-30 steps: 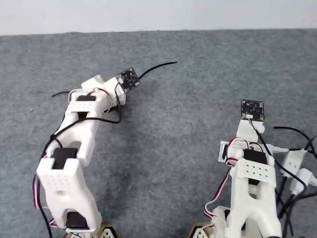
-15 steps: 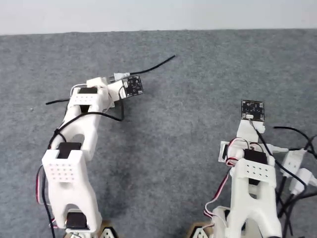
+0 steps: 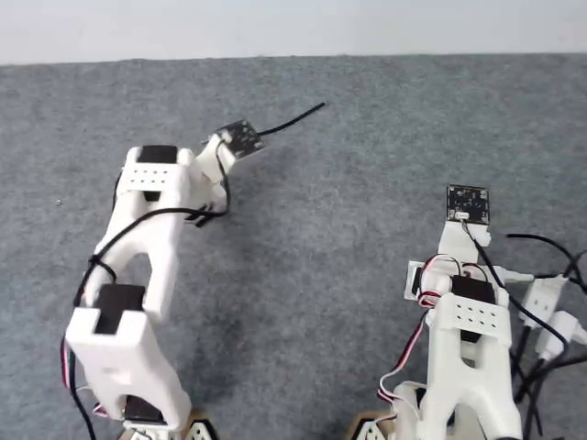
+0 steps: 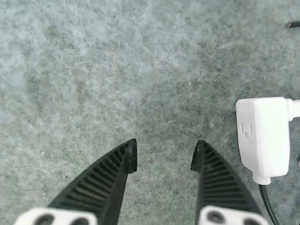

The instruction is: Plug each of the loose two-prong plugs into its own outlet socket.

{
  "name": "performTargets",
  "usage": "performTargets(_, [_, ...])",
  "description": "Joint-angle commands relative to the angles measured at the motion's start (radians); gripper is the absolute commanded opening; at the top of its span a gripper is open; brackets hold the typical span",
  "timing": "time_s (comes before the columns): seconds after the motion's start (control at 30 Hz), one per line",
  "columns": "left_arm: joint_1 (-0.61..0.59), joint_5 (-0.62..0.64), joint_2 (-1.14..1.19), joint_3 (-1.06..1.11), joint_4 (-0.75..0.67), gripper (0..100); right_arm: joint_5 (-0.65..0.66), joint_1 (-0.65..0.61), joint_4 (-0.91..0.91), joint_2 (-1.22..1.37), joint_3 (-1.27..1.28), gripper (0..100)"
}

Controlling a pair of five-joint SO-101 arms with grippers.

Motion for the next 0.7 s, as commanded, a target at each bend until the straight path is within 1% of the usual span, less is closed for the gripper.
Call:
performTargets(0.0, [0.092,0.381,-0.114,-0.007,0.157,1,0.011,-0.012,-0.007,-0.027,-0.005,18.3])
performTargets(0.1, [0.112,0.706,-0.092,0.018,0.178,1,0.011,-0.012,-0.007,-0.027,-0.005,18.3])
performTargets(0.17, [0.120,0.876,-0.066,0.048,0.175,1,0.011,-0.012,-0.007,-0.027,-0.005,18.3])
performTargets(0.2, [0.120,0.937,-0.051,0.062,0.172,1,0.011,-0.012,-0.007,-0.027,-0.005,18.3])
performTargets(0.27, [0.120,1.003,-0.014,0.084,0.153,1,0.011,-0.012,-0.007,-0.027,-0.005,18.3])
performTargets(0.33, [0.117,1.036,0.021,0.091,0.147,1,0.011,-0.012,-0.007,-0.027,-0.005,18.3])
performTargets(0.4, [0.114,1.028,0.054,0.084,0.146,1,0.011,-0.012,-0.007,-0.027,-0.005,18.3])
performTargets(0.53, [0.110,0.916,0.097,0.087,0.098,1,0.011,-0.012,-0.005,-0.027,-0.005,18.3])
performTargets(0.6, [0.110,0.861,0.095,0.085,0.109,1,0.011,-0.012,-0.005,-0.027,-0.005,18.3])
performTargets(0.67, [0.110,0.839,0.061,0.093,0.112,1,0.011,-0.012,-0.005,-0.027,-0.005,18.3])
